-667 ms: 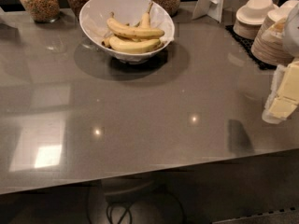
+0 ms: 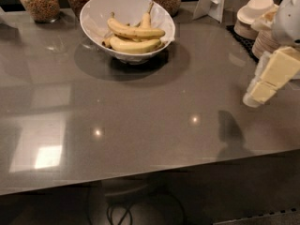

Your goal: Pick banana from white bowl

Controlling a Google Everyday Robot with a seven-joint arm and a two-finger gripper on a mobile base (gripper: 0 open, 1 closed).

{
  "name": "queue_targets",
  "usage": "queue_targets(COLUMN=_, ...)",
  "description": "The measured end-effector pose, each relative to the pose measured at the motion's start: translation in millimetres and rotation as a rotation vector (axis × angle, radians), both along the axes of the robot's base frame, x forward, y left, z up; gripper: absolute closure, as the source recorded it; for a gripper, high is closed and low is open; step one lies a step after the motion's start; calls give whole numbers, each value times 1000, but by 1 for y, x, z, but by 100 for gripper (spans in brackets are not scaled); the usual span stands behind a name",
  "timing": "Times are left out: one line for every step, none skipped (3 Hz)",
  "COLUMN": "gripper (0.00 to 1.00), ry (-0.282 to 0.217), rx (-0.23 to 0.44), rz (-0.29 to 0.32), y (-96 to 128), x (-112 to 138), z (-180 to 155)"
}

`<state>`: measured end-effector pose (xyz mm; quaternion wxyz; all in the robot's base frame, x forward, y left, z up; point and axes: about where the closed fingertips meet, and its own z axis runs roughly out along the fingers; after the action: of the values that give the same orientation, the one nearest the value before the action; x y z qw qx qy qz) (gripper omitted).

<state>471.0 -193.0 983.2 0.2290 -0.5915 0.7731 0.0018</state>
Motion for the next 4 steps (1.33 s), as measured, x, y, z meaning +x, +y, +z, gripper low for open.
queue_targets(gripper=0, ry=-90, rx=249, rz=22, y=36, x=57, z=10)
queue_targets(gripper=0, ry=-147, rx=514, rz=95, y=80, x=116, z=24)
queue_targets(gripper=0, ry=-167, rx=696, rz=142, y=104, x=148, z=37)
queue_targets(gripper=0, ry=-163, rx=717, rz=142, y=104, x=151, z=37)
